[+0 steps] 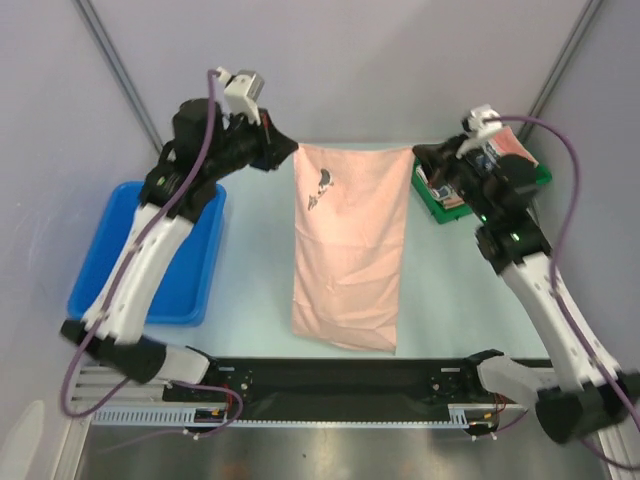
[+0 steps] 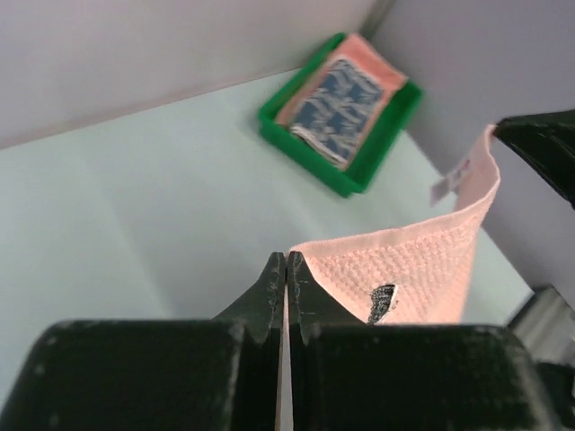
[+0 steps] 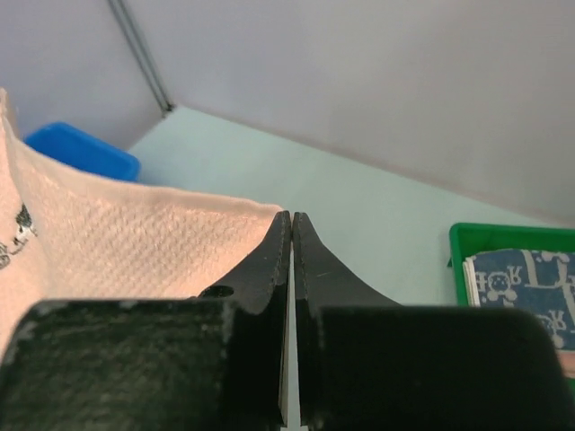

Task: Fold and stack the towels
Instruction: Flatten out the crumpled towel, then fold the towel

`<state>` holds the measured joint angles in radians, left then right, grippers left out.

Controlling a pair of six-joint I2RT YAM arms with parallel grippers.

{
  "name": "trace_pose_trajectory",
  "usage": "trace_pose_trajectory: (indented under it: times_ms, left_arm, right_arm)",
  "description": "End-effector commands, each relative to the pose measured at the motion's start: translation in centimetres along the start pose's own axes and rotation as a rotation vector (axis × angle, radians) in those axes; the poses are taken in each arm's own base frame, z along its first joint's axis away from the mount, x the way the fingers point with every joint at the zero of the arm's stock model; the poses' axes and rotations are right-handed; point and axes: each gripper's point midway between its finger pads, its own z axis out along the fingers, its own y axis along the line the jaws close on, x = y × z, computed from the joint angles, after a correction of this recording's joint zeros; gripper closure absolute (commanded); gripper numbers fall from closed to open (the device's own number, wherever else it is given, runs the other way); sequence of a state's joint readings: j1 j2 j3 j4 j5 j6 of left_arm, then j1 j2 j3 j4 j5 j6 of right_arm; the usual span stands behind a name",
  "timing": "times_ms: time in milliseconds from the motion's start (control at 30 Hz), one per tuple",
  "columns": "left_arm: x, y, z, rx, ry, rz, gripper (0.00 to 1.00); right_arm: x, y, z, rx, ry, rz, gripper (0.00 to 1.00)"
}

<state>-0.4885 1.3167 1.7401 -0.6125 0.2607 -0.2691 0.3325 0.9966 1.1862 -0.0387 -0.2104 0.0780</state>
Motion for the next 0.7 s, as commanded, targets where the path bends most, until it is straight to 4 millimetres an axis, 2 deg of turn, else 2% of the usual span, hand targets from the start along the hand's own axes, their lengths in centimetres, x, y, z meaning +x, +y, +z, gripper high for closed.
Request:
trace_pose_trajectory:
  times_ms: [0,33,67,100,133,167,200,233,267,300,333,400,467,500,567,600,667]
  left_arm:
    - [0.8,7.7,6.7,-0.078,0.043,-0.037,1.00]
    - [-0.1,8.7,7.8,-0.075,0.013,-0.028,1.00]
    - [1.2,11.7,10.4,-0.093,0.033,-0.043,1.00]
    - [-0.1,12.6,11.9,-0.067,-0.029,-0.023,1.00]
    - [-0.3,13.1,13.2,-0.027,-0.035,-0.024,1.00]
    - [1.3,15.9,15.7,-0.038,-0.013,-0.040,1.00]
    - [2.2,17.2,17.0,-0.041,0.003,-0.049,0.99]
    - [1.3,17.8,17.9,-0.030,-0.014,-0.037,1.00]
    - [2.1,18.9,18.6,-0.022,0.006,-0.045,1.00]
    - [5.2,20.9,20.6,-0.026,0.070,-0.083,1.00]
    - [4.5,21.1,21.0,-0.013,0.058,-0.076,1.00]
    - [6.4,22.1,22.2,0.027,0.092,-0.093,1.00]
    - [6.9,22.5,22.5,0.035,0.093,-0.076,1.00]
    - [7.7,22.5,22.2,0.038,0.105,-0.063,1.00]
    - [8.0,22.4,21.9,0.043,0.093,-0.033,1.00]
    - [9.7,22.6,21.6,0.035,0.121,-0.046,1.00]
    - [9.2,21.9,20.5,0.035,0.111,-0.022,1.00]
  right_arm:
    - [3.5,-3.2,6.7,-0.058,0.016,-0.016,1.00]
    - [2.2,-3.7,8.4,-0.075,-0.033,-0.037,1.00]
    - [3.6,-4.6,10.0,-0.092,-0.008,-0.033,1.00]
    - [6.9,-5.9,12.5,-0.099,0.048,-0.016,1.00]
    - [7.7,-6.7,14.1,-0.109,0.043,-0.016,1.00]
    - [9.3,-7.9,16.3,-0.122,0.058,-0.010,1.00]
    - [7.6,-7.7,16.5,-0.134,0.019,-0.029,1.00]
    - [11.2,-9.0,18.3,-0.134,0.073,-0.010,1.00]
    - [10.2,-9.0,19.4,-0.159,0.051,-0.026,1.00]
    - [11.6,-9.5,20.2,-0.162,0.074,-0.017,1.00]
    - [13.8,-10.1,21.1,-0.167,0.103,-0.016,1.00]
    - [15.0,-10.3,21.9,-0.184,0.120,-0.024,1.00]
    - [16.0,-10.6,22.1,-0.183,0.128,-0.024,1.00]
    - [16.7,-10.6,21.9,-0.187,0.141,-0.020,1.00]
    - [17.3,-10.5,21.4,-0.181,0.150,-0.012,1.00]
    - [18.6,-10.7,20.7,-0.168,0.168,-0.005,1.00]
    - [19.1,-10.5,19.7,-0.155,0.183,0.005,1.00]
